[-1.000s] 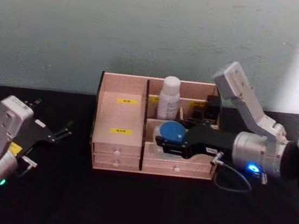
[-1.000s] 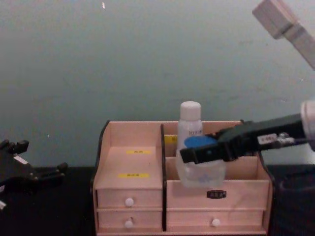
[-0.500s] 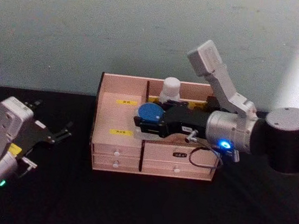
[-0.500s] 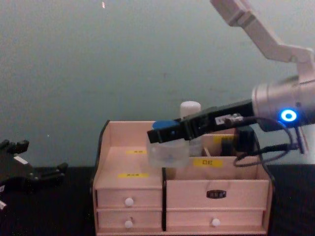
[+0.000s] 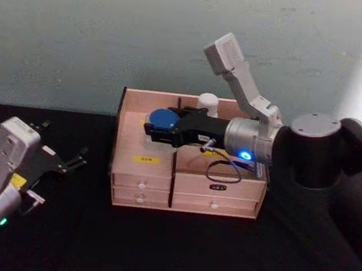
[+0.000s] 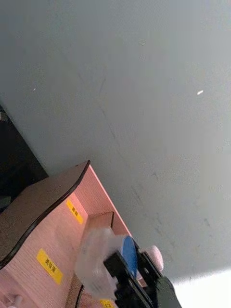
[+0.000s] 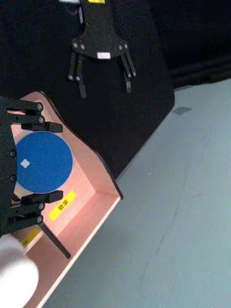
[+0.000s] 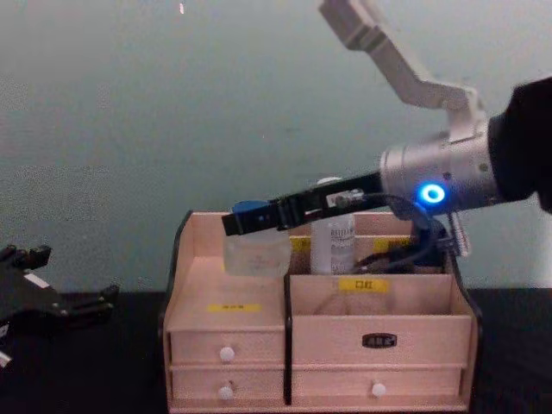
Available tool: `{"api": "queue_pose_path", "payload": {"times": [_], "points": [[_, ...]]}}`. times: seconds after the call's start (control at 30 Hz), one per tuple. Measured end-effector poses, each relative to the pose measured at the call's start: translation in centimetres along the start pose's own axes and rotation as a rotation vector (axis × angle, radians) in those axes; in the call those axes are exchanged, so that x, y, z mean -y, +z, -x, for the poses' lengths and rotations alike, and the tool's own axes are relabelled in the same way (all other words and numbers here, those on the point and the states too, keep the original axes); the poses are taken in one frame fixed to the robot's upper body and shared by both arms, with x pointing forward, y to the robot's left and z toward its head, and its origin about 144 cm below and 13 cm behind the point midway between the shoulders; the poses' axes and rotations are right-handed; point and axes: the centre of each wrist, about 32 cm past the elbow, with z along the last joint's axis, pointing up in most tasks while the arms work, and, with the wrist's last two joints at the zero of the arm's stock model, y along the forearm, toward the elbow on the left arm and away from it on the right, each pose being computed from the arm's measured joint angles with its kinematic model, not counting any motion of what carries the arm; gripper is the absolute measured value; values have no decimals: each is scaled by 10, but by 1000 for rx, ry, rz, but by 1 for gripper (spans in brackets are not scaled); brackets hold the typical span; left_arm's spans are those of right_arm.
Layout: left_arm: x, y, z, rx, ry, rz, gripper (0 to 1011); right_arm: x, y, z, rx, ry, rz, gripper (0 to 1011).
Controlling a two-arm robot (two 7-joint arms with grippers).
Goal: Pick up the facial cleanser and watermelon frost from the table and place them into the tiered storage box.
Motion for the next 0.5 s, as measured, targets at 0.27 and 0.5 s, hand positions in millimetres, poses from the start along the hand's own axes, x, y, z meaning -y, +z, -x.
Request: {"api": "queue_pose_path", "payload": {"times": [0.27,0.5], "points": [[0,0,0,0,0,0,1001,-19,-3,-5,-19,-6,15,729],[0,0,0,0,0,0,1001,-28,-5,-5,-25,0,21,729]]}}
